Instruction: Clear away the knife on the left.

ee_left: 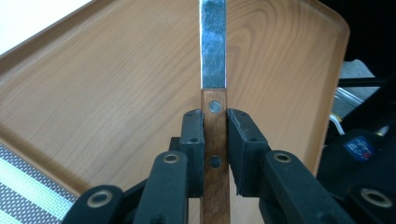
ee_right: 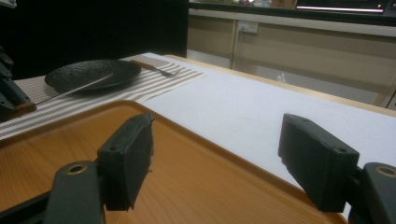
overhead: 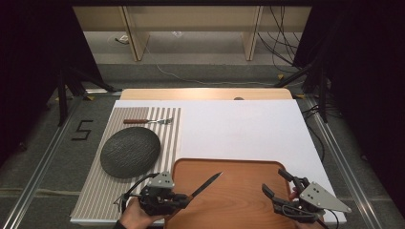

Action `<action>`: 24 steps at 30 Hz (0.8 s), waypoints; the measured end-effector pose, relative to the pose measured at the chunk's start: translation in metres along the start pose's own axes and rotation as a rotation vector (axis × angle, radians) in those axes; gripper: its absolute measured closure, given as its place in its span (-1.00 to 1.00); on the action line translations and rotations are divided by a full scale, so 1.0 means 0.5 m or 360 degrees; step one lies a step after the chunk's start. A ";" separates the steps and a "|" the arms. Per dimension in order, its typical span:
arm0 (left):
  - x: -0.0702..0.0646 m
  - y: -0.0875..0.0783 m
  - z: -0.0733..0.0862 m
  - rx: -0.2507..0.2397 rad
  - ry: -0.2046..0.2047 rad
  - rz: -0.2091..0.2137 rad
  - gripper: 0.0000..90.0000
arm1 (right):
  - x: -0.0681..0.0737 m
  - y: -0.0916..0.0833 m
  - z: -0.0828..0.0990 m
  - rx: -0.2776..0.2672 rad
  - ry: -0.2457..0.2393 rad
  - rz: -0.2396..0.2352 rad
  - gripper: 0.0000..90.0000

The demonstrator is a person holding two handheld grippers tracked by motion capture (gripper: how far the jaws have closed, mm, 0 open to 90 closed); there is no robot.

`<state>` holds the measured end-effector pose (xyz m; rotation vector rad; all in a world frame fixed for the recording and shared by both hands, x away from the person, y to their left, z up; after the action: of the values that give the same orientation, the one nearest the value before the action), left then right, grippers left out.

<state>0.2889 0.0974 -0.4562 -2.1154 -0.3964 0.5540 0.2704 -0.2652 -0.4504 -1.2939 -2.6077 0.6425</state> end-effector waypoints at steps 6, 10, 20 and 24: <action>-0.005 0.016 -0.004 0.0051 -0.0008 0.0004 0.70 | 0.000 0.001 0.000 0.0000 0.0000 -0.0002 -0.39; -0.005 0.026 -0.005 0.0084 -0.0011 0.0008 0.70 | 0.000 0.001 0.000 0.0000 0.0001 -0.0004 -0.39; -0.013 0.049 -0.007 0.0198 -0.0012 -0.0009 0.70 | 0.000 0.002 0.001 0.0005 -0.0001 -0.0006 -0.39; -0.014 0.059 -0.007 0.0233 -0.0012 -0.0005 0.70 | 0.001 0.002 0.001 0.0006 -0.0002 -0.0006 -0.39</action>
<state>0.2868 0.0752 -0.4772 -1.9726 -0.3522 0.5722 0.2709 -0.2645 -0.4515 -1.2881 -2.6083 0.6475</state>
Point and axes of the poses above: each handheld gripper's, and its own axes: y roughly forward along the jaws, z roughly out of its underside, x roughly to its left, the point moved 3 cm from there along y, roughly forward along the jaws, and after that the axes turned 14 degrees about x, right-handed, at the moved point
